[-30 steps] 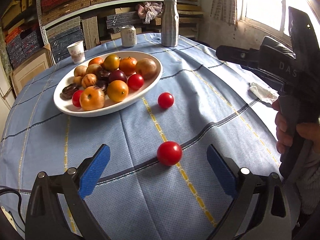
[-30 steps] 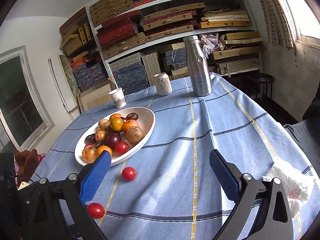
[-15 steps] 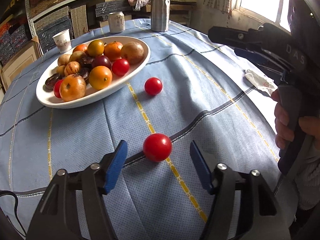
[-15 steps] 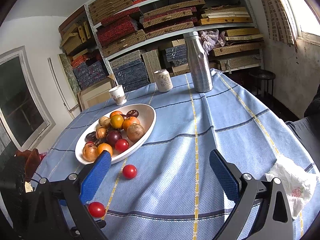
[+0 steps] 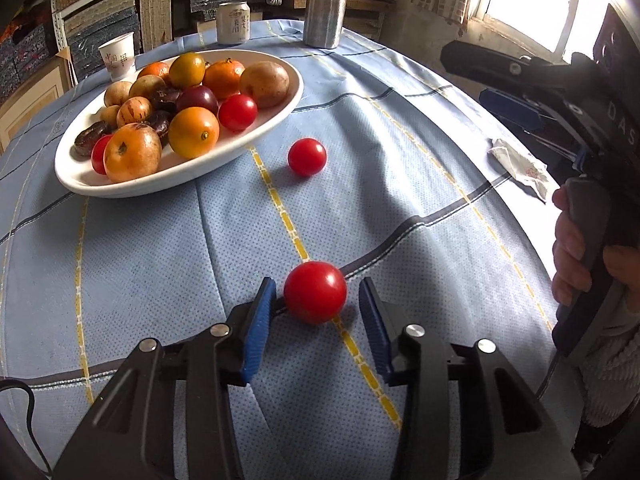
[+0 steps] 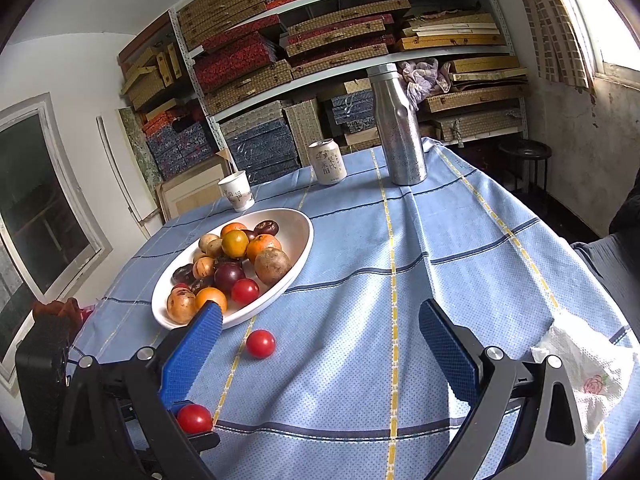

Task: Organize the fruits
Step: 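Grasp a red cherry tomato with the left tool while the right tool grasps another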

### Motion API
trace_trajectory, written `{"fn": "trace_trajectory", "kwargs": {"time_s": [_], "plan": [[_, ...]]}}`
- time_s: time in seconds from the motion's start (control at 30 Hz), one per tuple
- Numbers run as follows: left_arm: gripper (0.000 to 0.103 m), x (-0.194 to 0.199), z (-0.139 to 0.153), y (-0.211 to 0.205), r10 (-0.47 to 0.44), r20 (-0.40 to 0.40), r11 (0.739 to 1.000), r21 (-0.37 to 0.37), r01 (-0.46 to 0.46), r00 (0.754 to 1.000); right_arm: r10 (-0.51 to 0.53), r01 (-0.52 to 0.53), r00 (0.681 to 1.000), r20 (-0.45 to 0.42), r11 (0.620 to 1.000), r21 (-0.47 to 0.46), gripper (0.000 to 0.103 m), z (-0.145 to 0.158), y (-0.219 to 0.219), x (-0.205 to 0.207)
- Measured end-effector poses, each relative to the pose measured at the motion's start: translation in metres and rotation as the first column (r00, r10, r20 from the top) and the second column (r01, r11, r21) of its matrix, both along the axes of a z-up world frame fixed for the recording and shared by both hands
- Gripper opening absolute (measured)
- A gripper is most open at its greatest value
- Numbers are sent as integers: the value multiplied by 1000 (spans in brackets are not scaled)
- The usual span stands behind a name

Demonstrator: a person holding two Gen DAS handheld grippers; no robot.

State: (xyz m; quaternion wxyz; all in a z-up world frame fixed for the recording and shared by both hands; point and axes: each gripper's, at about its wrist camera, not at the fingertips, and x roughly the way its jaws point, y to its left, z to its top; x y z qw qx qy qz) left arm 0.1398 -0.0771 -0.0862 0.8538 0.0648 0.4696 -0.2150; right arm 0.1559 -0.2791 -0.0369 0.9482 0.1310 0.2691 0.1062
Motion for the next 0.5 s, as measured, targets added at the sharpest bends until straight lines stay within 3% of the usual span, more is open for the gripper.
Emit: {"fn": "trace_trajectory", "kwargs": {"time_s": [0.13, 0.23, 0.33, 0.5], "plan": [[43, 2, -1, -3, -3, 3, 1000, 5, 3, 1000, 2, -2, 1000, -2, 1000, 1, 99, 1, 0, -1], [30, 4, 0, 1, 1, -4, 1000, -17, -1, 1000, 6, -6, 1000, -6, 1000, 1, 99, 0, 0, -1], [29, 4, 1, 5, 10, -5, 999, -44, -10, 1000, 17, -17, 1000, -12, 1000, 1, 99, -1, 3, -1], [29, -5, 21, 31, 73, 101, 997, -10, -72, 992, 77, -78, 996, -40, 997, -23, 99, -7, 16, 3]]}}
